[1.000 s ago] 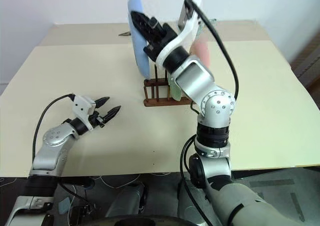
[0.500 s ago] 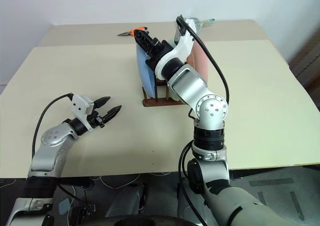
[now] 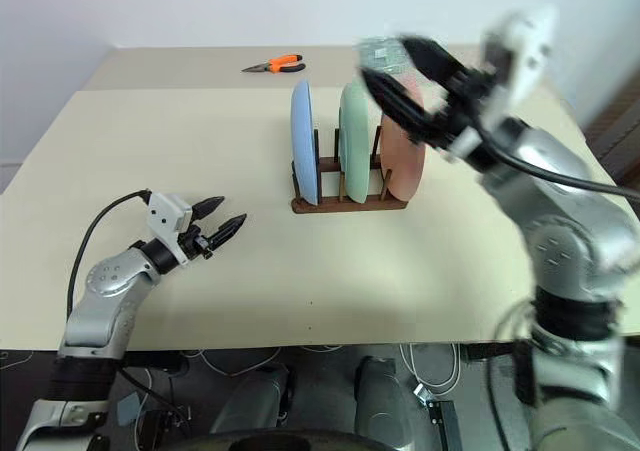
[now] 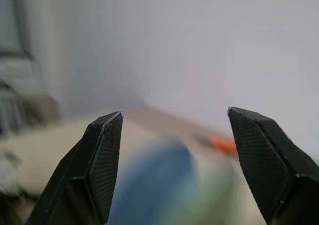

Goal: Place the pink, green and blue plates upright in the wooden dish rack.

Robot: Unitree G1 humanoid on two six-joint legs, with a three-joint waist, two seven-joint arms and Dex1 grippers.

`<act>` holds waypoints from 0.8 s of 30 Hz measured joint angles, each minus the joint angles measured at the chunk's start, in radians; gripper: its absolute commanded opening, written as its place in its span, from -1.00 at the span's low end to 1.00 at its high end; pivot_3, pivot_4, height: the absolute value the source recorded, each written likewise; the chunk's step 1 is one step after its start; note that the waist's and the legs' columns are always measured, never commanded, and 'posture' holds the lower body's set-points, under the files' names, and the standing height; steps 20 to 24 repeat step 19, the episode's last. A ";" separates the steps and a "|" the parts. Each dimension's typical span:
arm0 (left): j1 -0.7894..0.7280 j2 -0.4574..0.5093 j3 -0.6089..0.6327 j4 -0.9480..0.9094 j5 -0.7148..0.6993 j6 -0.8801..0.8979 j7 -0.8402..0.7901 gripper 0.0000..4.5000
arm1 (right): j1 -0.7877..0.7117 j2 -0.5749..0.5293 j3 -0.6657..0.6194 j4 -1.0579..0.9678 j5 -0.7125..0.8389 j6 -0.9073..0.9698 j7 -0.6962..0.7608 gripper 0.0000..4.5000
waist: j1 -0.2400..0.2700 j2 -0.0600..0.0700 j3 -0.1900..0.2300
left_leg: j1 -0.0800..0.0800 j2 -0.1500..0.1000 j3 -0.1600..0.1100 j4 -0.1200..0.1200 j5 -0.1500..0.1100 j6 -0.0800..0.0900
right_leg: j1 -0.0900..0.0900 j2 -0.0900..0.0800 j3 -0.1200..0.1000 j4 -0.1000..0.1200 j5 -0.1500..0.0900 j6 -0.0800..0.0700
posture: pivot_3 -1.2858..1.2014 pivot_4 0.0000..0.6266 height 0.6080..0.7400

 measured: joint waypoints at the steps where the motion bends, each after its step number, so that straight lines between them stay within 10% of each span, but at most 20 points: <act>1: 0.000 0.000 -0.001 0.003 0.002 -0.001 -0.001 0.33 | 0.076 -0.032 -0.046 0.026 -0.017 -0.002 0.037 0.52 | 0.002 0.000 0.000 | 0.000 0.000 0.001 0.000 0.000 0.000 | 0.000 0.000 0.000 0.000 0.000 0.000 | 0.03 -0.52 1.00; 7: 0.004 0.003 -0.026 0.009 0.016 -0.001 -0.023 0.33 | 0.335 -0.065 -0.062 0.171 -0.186 -0.087 0.187 0.52 | -0.009 0.002 0.000 | 0.002 0.002 0.003 0.000 0.000 0.000 | 0.000 0.001 0.001 0.002 -0.001 0.002 | 0.03 -0.52 1.00; 24: 0.054 0.010 -0.034 -0.038 0.014 0.039 -0.029 0.33 | 0.234 -0.017 0.062 0.383 -0.386 -0.246 0.244 0.52 | -0.012 0.003 0.000 | 0.001 0.001 0.002 0.001 0.000 0.000 | 0.000 0.000 0.001 0.001 0.000 0.000 | 0.03 -0.52 1.00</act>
